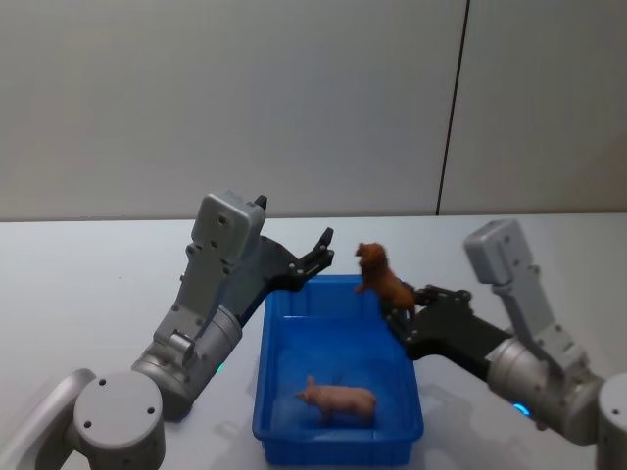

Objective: Pick up the two dolls from the table and place them into the box.

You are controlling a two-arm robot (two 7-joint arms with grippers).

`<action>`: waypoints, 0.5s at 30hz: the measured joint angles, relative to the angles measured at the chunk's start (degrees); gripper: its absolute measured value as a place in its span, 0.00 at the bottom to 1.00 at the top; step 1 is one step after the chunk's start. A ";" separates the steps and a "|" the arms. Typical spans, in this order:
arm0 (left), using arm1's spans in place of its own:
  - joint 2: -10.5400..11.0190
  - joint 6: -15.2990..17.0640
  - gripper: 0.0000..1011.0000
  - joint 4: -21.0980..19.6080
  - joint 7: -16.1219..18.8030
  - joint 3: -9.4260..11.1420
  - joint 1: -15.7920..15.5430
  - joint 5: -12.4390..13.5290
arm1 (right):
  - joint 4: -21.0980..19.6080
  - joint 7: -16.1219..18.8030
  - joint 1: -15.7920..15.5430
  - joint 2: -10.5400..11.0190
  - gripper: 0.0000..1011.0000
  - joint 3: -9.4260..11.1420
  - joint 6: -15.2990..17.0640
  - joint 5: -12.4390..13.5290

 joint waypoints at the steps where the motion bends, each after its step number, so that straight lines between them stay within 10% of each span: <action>1: 0.00 0.00 0.99 0.00 0.00 0.00 0.00 0.00 | 0.20 0.16 0.10 -0.21 0.29 -0.17 0.06 -0.16; 15: 0.00 0.00 0.99 0.00 0.00 0.00 0.00 0.00 | 3.19 0.88 1.74 -2.68 0.70 -2.21 0.44 -1.76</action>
